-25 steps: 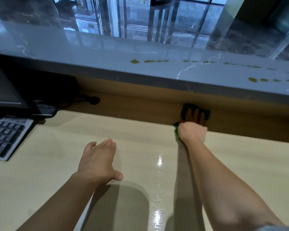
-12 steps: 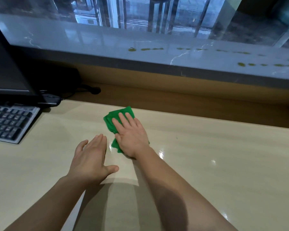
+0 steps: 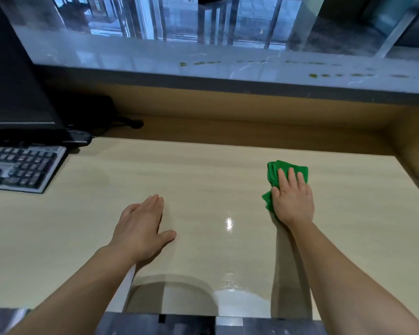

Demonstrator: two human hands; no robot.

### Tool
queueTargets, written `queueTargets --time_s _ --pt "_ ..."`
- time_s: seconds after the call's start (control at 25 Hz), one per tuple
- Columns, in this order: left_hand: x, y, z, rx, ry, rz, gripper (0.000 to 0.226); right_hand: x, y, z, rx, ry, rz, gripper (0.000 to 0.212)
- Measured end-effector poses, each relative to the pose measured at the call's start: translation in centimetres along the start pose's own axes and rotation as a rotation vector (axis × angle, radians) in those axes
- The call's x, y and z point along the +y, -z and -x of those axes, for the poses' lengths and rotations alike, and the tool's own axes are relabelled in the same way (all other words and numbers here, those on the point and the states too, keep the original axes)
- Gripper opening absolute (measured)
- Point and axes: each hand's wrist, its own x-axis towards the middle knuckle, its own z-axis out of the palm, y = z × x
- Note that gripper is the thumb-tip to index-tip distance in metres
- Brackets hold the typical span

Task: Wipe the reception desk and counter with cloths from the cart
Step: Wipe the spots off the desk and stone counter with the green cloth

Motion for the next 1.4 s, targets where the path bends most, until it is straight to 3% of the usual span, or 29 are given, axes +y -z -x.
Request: queueTargets --time_s 0.16,0.36,0.44,0.52,0.64,0.84,0.96,1.12,1.28,1.4 --pt "-2.2 -0.8 3.1 -0.054 0.023 0.003 0.065 -7.3 -0.9 3.0 -0.021 -0.131 -0.03 0.06" --pt "-4.7 -1.3 6.7 -0.008 0.046 -0.002 0.057 -19.4 -3.7 11.0 -0.052 0.266 0.007 0.061" --pt "-5.6 -1.5 7.6 0.039 0.038 0.001 0.039 -22.5 -4.6 14.6 -0.095 0.461 0.018 0.06" --pt "-5.7 -1.5 8.4 0.043 0.045 0.013 0.026 -23.4 -5.2 16.7 -0.138 0.594 0.018 0.06" --pt "-4.9 -1.9 9.0 0.025 0.024 0.011 0.025 -20.9 -5.0 17.1 -0.12 0.663 0.021 0.059" --pt "-1.0 -2.2 8.4 0.019 -0.083 0.004 0.017 -10.5 -4.0 16.7 -0.051 0.484 0.01 0.059" --pt "1.7 -2.2 8.0 0.025 -0.134 0.026 0.018 -2.8 -2.9 16.2 0.008 0.296 0.045 0.07" --pt "3.8 -2.3 7.7 0.018 -0.181 0.035 0.016 5.4 -1.5 14.7 0.016 0.032 0.019 0.058" --pt "4.4 -2.5 7.7 0.005 -0.192 0.042 0.016 3.8 -1.9 14.5 -0.003 -0.162 0.001 0.059" --pt "4.5 -2.4 7.7 0.007 -0.181 0.051 0.017 -1.7 -2.5 15.6 0.009 -0.121 0.019 0.061"
